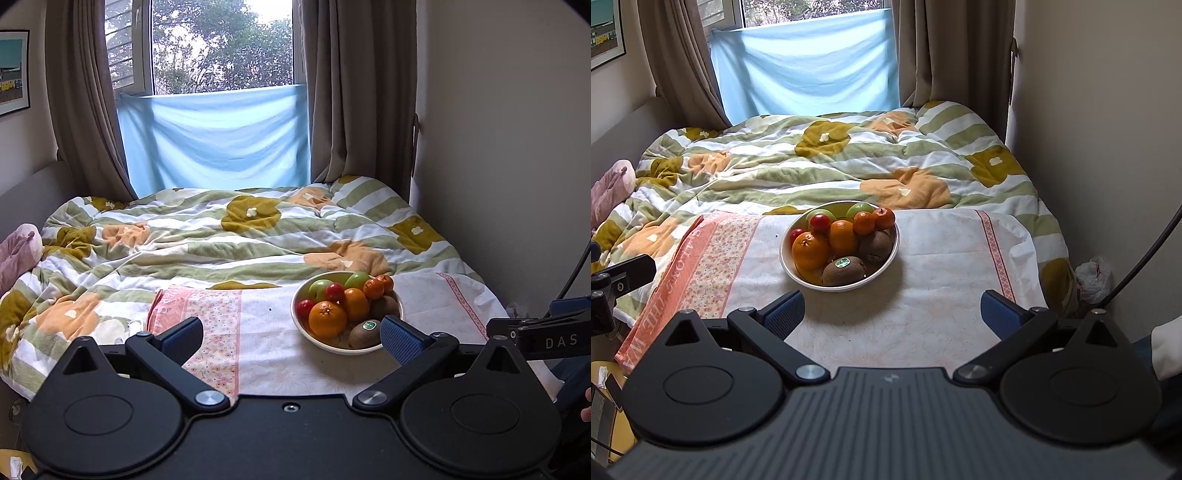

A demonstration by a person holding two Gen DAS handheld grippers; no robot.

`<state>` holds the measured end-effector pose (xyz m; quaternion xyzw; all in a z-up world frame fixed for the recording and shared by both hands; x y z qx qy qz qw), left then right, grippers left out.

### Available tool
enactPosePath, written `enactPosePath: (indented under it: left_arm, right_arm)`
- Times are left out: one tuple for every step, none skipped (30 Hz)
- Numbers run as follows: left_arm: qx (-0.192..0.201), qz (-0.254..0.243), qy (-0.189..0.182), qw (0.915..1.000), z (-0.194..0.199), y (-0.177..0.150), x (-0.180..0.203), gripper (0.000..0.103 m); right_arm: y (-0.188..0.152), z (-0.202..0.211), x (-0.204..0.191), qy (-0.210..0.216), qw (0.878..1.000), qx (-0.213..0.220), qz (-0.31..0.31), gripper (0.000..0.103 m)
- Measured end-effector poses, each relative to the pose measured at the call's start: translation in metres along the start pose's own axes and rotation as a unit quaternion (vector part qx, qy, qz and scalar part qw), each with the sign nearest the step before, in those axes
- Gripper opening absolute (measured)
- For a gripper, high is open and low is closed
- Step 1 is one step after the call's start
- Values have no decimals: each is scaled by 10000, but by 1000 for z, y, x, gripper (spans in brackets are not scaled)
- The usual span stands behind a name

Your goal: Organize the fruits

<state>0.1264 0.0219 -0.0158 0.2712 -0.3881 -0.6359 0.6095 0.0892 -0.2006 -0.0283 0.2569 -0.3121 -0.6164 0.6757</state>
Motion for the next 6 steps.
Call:
enactPosePath:
  left_arm:
    - [15, -1, 13, 10000, 0, 0, -1, 103]
    - [26, -8, 29, 10000, 0, 1, 0, 103]
    - [28, -15, 42, 10000, 0, 1, 0, 103]
    - [17, -26, 56, 10000, -1, 1, 1, 103]
    - [-3, -40, 69, 10000, -2, 1, 1, 103]
    - [-21, -57, 84, 9999, -2, 1, 1, 103]
  right_arm:
    - [0, 0, 0, 2, 10000, 0, 3, 103]
    - [0, 0, 0, 0, 10000, -4, 1, 103]
    - [0, 0, 0, 4, 10000, -11, 0, 103]
    - [-1, -2, 0, 5, 10000, -17, -8, 103]
    - [-1, -2, -1, 10, 10000, -22, -12, 103]
    - [-1, -2, 0, 13, 10000, -24, -11, 103]
Point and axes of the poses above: each gripper's, at about its wrist camera, not at the fingertips, and z roughly against the way its jaws point, x to its right, y to its top, the point moved 8 cm from there along -z, roughly the way its jaws point, and after that the axes turned 11 degrees about z, right-handed, at the moved point
